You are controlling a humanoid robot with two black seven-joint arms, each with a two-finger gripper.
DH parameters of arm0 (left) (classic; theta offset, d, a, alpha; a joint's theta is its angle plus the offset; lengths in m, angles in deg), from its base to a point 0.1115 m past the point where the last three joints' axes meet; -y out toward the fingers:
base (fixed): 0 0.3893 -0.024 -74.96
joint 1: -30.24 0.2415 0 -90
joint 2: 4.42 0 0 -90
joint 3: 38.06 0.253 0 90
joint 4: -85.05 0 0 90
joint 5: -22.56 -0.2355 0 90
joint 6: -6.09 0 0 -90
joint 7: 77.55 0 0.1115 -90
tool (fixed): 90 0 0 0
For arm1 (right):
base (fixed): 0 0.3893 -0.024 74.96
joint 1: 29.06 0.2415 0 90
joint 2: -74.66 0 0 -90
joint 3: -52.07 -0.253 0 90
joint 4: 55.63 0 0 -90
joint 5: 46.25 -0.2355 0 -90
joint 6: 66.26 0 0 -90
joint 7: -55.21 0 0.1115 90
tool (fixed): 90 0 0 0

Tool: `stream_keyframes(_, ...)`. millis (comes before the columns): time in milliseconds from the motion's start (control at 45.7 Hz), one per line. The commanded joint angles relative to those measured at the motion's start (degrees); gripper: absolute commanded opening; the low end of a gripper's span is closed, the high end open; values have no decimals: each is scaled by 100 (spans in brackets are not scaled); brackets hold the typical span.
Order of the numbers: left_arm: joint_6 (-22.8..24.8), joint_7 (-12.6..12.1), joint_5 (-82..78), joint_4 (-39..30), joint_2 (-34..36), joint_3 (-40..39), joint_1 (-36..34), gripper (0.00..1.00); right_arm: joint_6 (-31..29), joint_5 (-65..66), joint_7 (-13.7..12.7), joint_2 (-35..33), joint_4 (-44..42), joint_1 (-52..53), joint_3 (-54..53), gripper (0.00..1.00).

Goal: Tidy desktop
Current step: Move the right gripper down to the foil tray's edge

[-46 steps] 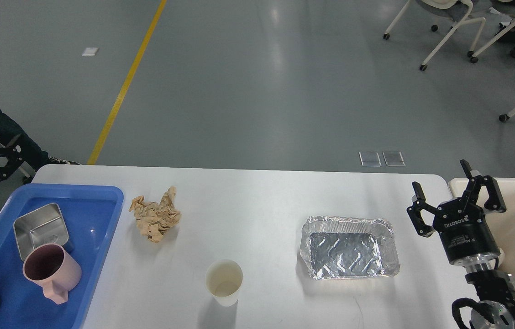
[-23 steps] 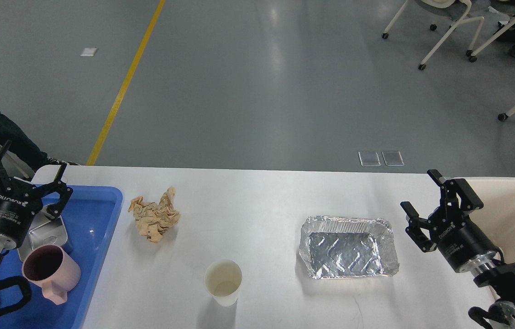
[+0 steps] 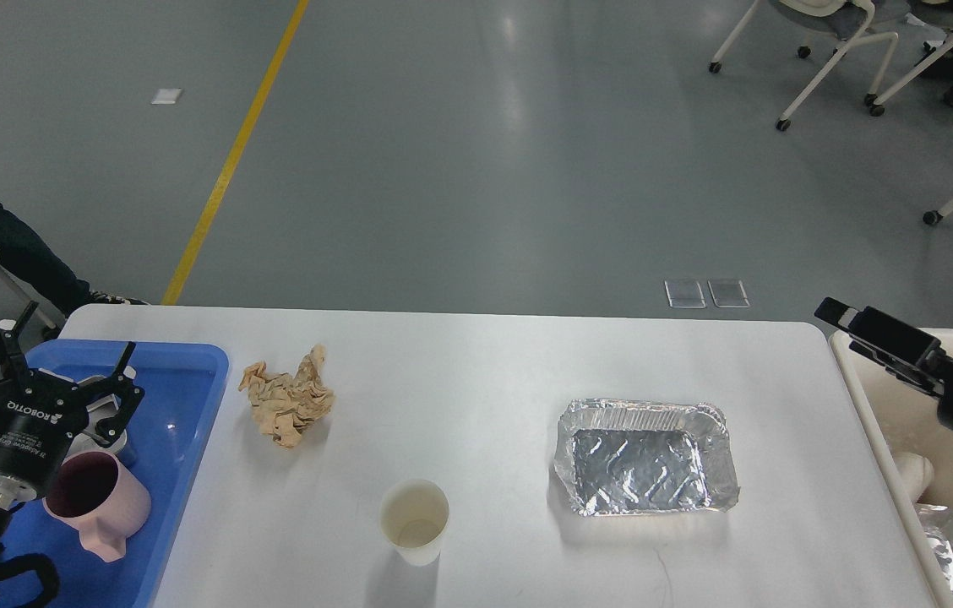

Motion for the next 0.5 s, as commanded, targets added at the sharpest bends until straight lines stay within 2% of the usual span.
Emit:
stream_keyframes(0, -75, -9, 12, 121, -10, 46, -132, 97, -23, 27, -37, -818, 61, 59, 397, 100)
stream_keyframes(109, -66, -1, 12, 121, -10, 46, -115, 97, -31, 27, -28, -1161, 69, 42, 441, 100)
stream_keyframes(284, -215, 17, 12, 121, -19, 38, -106, 97, -31, 18, -28, -2092, 157, 7, 608, 100)
stream_keyframes(481, -304, 8, 3, 121, -1, 38, -106, 97, -84, 9, -28, -3016, 210, -2, 1187, 100)
